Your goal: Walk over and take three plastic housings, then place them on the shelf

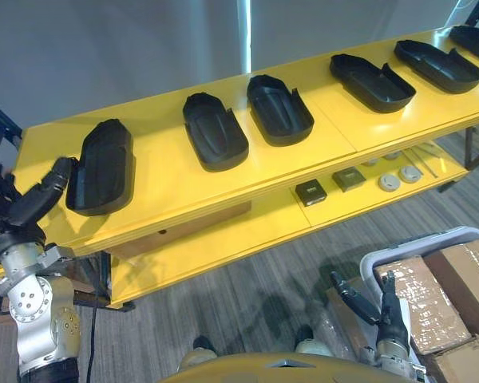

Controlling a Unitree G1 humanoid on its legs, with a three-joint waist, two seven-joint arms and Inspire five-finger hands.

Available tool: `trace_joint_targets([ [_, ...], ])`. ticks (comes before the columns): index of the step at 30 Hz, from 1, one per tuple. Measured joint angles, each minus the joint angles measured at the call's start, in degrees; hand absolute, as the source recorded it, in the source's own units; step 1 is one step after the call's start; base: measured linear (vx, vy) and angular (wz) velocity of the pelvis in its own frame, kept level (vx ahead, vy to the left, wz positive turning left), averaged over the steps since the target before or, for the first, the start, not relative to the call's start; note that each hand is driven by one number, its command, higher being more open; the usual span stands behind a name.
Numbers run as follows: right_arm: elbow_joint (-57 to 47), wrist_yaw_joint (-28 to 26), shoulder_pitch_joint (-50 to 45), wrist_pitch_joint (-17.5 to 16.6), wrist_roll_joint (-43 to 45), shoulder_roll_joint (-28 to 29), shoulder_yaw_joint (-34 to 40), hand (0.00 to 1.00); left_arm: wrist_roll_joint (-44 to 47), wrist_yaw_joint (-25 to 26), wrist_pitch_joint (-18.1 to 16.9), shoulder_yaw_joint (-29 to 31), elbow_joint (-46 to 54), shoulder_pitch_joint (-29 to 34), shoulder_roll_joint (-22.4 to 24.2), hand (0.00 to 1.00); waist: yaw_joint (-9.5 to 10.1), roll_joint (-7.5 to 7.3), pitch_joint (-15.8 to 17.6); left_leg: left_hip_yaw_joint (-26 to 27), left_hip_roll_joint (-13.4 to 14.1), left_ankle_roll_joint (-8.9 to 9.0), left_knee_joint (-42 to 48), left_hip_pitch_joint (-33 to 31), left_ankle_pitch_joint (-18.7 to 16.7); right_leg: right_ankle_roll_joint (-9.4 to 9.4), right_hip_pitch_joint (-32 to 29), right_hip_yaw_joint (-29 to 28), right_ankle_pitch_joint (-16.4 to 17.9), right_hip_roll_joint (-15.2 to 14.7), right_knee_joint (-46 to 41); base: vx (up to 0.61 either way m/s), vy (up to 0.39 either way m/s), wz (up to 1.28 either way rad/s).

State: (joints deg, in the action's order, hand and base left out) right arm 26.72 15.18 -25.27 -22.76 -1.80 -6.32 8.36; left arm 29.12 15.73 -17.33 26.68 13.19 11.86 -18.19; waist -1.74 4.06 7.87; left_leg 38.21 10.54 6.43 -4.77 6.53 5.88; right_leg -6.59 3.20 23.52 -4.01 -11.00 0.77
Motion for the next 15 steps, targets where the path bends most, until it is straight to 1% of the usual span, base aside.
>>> trace_joint_targets([
  [2,0.05,0.00,-0.01,0.06,-0.15,-0.02,-0.03,1.00,-0.26,-3.15,-0.29,0.17,4.25,2.27,2.14,1.00,0.06,1.18,-0.49,-0.52,0.06,0.03,-0.01,-0.04,0.02,-0.01,0.55,0.68,0.00,0.10,0.39,0.01,-0.004,0.12],
  [3,0.08,0.00,0.01,0.17,-0.20,-0.03,-0.03,1.00,-0.18,-4.49,-0.25,0.09,4.82,2.98,2.83,1.00,0.05,1.40,-0.60,-0.69,0.06,0.03,-0.01,-0.01,0.02,-0.01,0.76,0.86,0.00,0.11,0.50,0.01,-0.004,0.15],
  [5,0.61,0.02,0.32,0.86,-0.57,-0.05,-0.06,1.00,0.60,-9.61,-0.12,-1.20,5.99,6.74,5.50,1.00,0.13,1.72,-0.82,-1.30,0.07,0.04,-0.01,0.00,0.02,-0.02,1.33,1.52,0.02,0.16,0.88,0.00,0.000,0.12],
  [6,0.93,0.06,0.52,1.01,-1.05,-0.05,-0.06,1.00,0.99,-10.83,0.01,-1.76,6.16,7.89,6.12,1.00,0.19,1.76,-0.84,-1.45,0.07,0.04,-0.02,-0.02,0.01,-0.02,1.46,1.69,0.02,0.17,0.97,0.00,0.003,0.13],
  [7,2.12,0.06,1.04,1.02,-1.43,-0.04,-0.09,1.00,2.10,-13.04,0.32,-3.22,6.33,10.13,7.40,1.00,0.19,1.68,-0.79,-1.90,0.07,0.04,-0.02,-0.04,0.02,-0.03,1.89,2.20,0.02,0.19,1.19,-0.01,0.002,0.19],
  [8,3.42,0.12,1.47,1.02,-1.73,-0.04,-0.12,1.00,2.22,-14.92,1.47,-4.71,6.33,12.00,8.64,1.00,0.33,1.61,-0.75,-2.41,0.07,-0.01,-0.03,-0.11,0.08,-0.02,2.23,2.75,0.06,0.18,1.25,-0.01,0.002,0.21],
  [9,4.03,0.17,1.67,1.02,-1.90,-0.05,-0.12,1.00,2.22,-15.61,1.92,-5.63,6.32,12.93,9.13,1.00,0.43,1.55,-0.70,-2.57,0.07,-0.05,-0.03,-0.13,0.11,-0.02,2.25,2.91,0.07,0.18,1.27,-0.02,0.004,0.14],
  [11,5.19,0.30,1.80,1.02,-2.25,-0.05,-0.12,1.00,2.39,-17.64,4.39,-8.45,6.21,15.88,10.47,1.00,1.64,1.19,-0.47,-2.81,0.11,-0.12,-0.08,-0.28,0.15,0.10,2.24,3.18,0.18,0.23,1.31,-0.02,0.007,0.07],
  [14,5.69,0.57,2.18,1.01,-2.24,-0.06,-0.24,1.00,2.80,-18.90,6.73,-10.60,5.49,17.98,10.94,1.00,1.60,0.43,-0.10,-4.03,0.04,-0.19,-0.21,-1.21,0.24,0.24,2.14,4.36,0.28,0.14,1.30,-0.01,0.006,0.17],
  [15,6.53,0.63,2.73,1.03,-2.24,-0.11,-0.31,1.00,2.79,-19.34,7.82,-11.18,4.85,18.15,10.94,1.00,1.75,0.06,0.25,-4.18,0.05,-0.58,-0.23,-1.32,0.57,0.25,2.10,4.54,0.29,0.14,1.30,-0.01,0.007,0.14],
])
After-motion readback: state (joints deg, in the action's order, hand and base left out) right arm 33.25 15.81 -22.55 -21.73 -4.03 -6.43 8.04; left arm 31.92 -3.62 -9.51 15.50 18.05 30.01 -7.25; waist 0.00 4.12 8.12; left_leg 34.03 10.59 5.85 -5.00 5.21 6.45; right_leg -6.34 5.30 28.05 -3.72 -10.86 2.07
